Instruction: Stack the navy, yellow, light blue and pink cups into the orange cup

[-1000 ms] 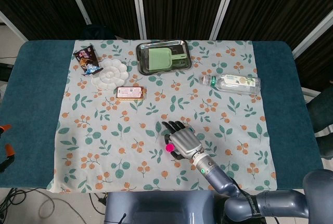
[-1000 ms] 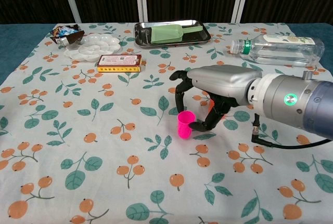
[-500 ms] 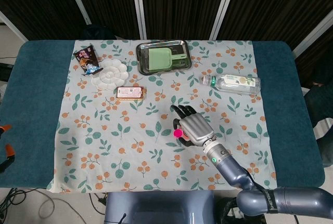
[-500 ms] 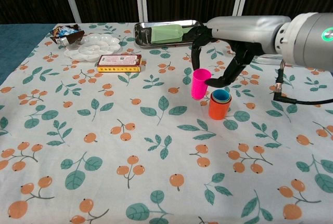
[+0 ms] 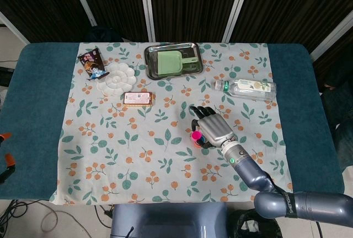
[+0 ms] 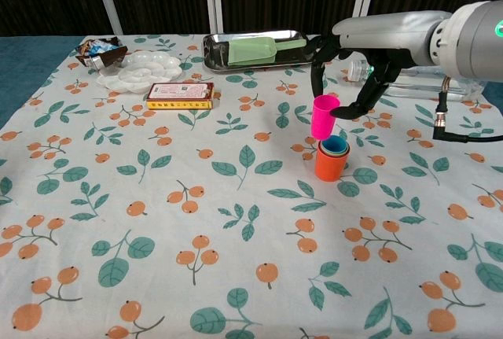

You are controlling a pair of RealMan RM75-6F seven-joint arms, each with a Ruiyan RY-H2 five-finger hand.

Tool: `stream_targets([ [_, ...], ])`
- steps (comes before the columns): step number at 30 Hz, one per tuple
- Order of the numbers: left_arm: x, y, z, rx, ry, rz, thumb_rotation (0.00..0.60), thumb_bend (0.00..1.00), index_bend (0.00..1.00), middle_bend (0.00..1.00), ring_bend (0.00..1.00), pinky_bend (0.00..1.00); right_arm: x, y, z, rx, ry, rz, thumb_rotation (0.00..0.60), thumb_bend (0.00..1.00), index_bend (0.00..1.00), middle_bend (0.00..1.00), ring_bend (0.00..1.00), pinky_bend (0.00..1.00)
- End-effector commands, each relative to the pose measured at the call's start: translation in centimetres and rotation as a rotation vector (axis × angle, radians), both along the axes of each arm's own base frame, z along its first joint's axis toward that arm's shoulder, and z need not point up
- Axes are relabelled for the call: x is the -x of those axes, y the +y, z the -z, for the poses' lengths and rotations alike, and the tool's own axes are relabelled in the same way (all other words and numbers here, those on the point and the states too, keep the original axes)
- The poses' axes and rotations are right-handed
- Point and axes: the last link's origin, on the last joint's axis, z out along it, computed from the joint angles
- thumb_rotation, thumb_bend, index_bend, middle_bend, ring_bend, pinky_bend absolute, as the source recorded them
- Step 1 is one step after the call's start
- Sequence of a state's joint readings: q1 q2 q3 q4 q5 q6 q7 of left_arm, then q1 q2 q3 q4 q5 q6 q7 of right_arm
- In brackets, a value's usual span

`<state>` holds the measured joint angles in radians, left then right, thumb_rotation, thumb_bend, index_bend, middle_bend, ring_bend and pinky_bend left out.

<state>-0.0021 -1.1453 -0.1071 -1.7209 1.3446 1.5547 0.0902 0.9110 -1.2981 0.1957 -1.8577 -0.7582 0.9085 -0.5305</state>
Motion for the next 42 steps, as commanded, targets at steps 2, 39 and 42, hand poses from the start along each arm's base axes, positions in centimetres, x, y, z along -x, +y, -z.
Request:
stream_targets([
  [2, 0.0, 0.0, 0.0, 0.001, 0.002, 0.000, 0.600, 0.61, 0.23, 0.08, 0.00, 0.00, 0.4, -0.2, 0.3, -0.002, 0.010, 0.011, 0.600, 0.46, 0.53, 0.00, 0.04, 0.11],
  [39, 0.0, -0.1, 0.1, 0.008, 0.012, 0.001, 0.600, 0.61, 0.23, 0.08, 0.00, 0.00, 2.2, -0.1, 0.8, -0.022, 0.028, 0.048, 0.600, 0.47, 0.39, 0.00, 0.04, 0.11],
  [42, 0.0, -0.1, 0.2, 0.009, 0.012, 0.000, 0.600, 0.61, 0.23, 0.08, 0.00, 0.00, 2.4, -0.2, 0.9, -0.019, 0.036, 0.053, 0.600, 0.46, 0.17, 0.00, 0.04, 0.11],
])
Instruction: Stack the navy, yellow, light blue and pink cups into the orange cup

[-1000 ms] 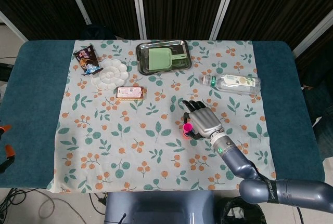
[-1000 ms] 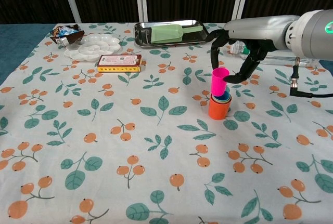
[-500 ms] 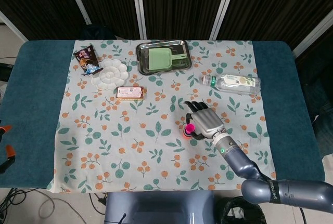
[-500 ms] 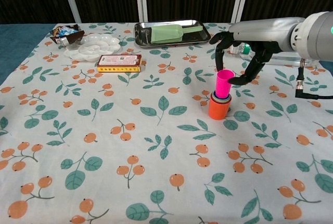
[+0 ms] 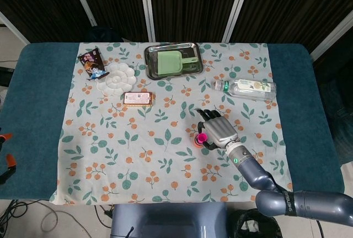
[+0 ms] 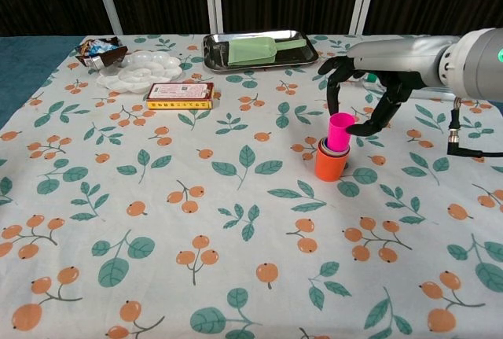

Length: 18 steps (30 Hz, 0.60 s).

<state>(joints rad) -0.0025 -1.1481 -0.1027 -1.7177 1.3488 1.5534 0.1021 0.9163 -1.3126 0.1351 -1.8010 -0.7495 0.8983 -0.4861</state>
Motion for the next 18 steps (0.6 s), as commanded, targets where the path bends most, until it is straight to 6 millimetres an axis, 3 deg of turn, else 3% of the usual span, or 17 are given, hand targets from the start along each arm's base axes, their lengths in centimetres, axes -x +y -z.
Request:
stream_targets([
  [1, 0.0, 0.0, 0.0, 0.000, 0.000, 0.000, 0.600, 0.61, 0.23, 0.08, 0.00, 0.00, 0.1, 0.0, 0.1, 0.002, 0.006, 0.006, 0.600, 0.45, 0.11, 0.00, 0.04, 0.11],
  [3, 0.0, 0.0, 0.0, 0.000, 0.000, 0.001, 0.600, 0.61, 0.23, 0.08, 0.00, 0.00, 0.2, 0.0, 0.1, -0.003, 0.011, 0.010, 0.600, 0.40, 0.01, 0.00, 0.02, 0.10],
  [8, 0.0, 0.0, 0.0, -0.002, -0.003, 0.001, 0.600, 0.61, 0.23, 0.08, 0.00, 0.00, 0.5, 0.2, -0.9, 0.018, 0.035, 0.017, 0.600, 0.36, 0.00, 0.00, 0.00, 0.09],
  [13, 0.0, 0.0, 0.0, 0.000, -0.006, 0.001, 0.600, 0.61, 0.23, 0.08, 0.00, 0.00, 2.0, 1.4, -3.9, 0.147, 0.043, 0.024, 0.600, 0.34, 0.00, 0.00, 0.00, 0.07],
  [18, -0.1, 0.0, 0.1, 0.004, -0.006, 0.004, 0.600, 0.61, 0.23, 0.08, 0.00, 0.00, 5.1, 4.3, -8.3, 0.362, 0.036, 0.048, 0.600, 0.32, 0.00, 0.00, 0.00, 0.06],
])
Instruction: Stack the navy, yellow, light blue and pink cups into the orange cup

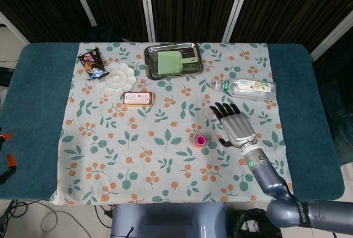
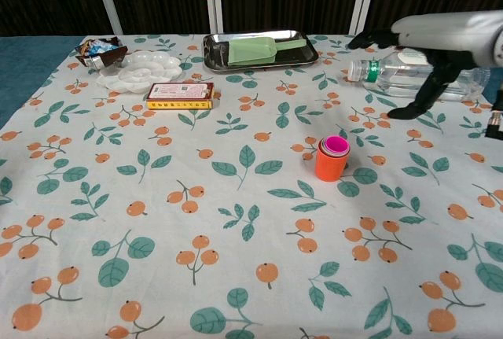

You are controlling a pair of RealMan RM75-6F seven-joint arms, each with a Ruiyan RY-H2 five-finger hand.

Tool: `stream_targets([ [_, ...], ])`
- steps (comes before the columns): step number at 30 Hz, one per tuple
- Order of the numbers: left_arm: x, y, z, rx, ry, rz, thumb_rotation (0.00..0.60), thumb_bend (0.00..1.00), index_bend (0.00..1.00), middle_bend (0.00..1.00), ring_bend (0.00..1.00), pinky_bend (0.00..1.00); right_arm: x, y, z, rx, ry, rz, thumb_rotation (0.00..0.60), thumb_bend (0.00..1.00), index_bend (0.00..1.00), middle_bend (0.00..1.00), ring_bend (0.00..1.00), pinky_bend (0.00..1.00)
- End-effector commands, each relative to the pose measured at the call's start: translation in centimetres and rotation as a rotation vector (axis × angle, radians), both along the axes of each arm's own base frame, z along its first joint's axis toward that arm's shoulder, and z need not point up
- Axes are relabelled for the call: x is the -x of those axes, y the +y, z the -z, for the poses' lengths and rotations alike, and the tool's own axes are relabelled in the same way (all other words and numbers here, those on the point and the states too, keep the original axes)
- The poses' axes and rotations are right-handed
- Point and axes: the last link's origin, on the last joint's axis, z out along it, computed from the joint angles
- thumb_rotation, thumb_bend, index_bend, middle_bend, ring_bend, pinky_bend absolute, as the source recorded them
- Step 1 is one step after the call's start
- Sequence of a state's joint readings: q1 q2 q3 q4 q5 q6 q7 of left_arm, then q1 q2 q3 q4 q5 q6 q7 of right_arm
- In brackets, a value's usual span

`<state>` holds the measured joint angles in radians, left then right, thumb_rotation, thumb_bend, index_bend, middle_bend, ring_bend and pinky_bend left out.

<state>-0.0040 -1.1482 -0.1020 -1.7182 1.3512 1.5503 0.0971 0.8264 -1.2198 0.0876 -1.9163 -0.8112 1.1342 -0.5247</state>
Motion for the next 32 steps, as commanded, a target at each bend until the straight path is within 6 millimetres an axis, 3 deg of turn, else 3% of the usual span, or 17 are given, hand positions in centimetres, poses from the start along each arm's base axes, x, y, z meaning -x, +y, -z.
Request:
stream_targets([
  [1, 0.0, 0.0, 0.1, 0.001, 0.000, 0.001, 0.600, 0.61, 0.23, 0.08, 0.00, 0.00, 3.1, 3.2, -4.2, 0.196, 0.002, 0.020, 0.600, 0.32, 0.00, 0.00, 0.00, 0.06],
  [3, -0.1, 0.0, 0.1, 0.002, 0.000, 0.001, 0.600, 0.61, 0.23, 0.08, 0.00, 0.00, 4.8, 5.3, -5.9, 0.293, 0.016, 0.039, 0.600, 0.32, 0.00, 0.00, 0.00, 0.06],
  [7, -0.2, -0.1, 0.2, 0.007, 0.000, 0.006, 0.600, 0.61, 0.23, 0.08, 0.00, 0.00, 7.4, 8.4, -7.3, 0.396, 0.018, 0.099, 0.600, 0.32, 0.00, 0.00, 0.00, 0.05],
  [16, -0.5, -0.1, 0.1, 0.003, 0.003, 0.022, 0.600, 0.61, 0.23, 0.08, 0.00, 0.00, 12.2, 14.6, -6.4, 0.438, 0.023, 0.163, 0.600, 0.32, 0.00, 0.00, 0.00, 0.04],
  [22, -0.5, -0.1, 0.1, 0.001, 0.000, 0.025, 0.600, 0.61, 0.23, 0.08, 0.00, 0.00, 13.9, 15.9, -5.6, 0.445, 0.041, 0.157, 0.600, 0.32, 0.00, 0.00, 0.00, 0.02],
  [32, -0.6, 0.0, 0.1, -0.001, -0.001, 0.030, 0.600, 0.61, 0.23, 0.08, 0.00, 0.00, 14.2, 15.9, -5.1, 0.438, 0.015, 0.112, 0.600, 0.32, 0.00, 0.00, 0.00, 0.02],
])
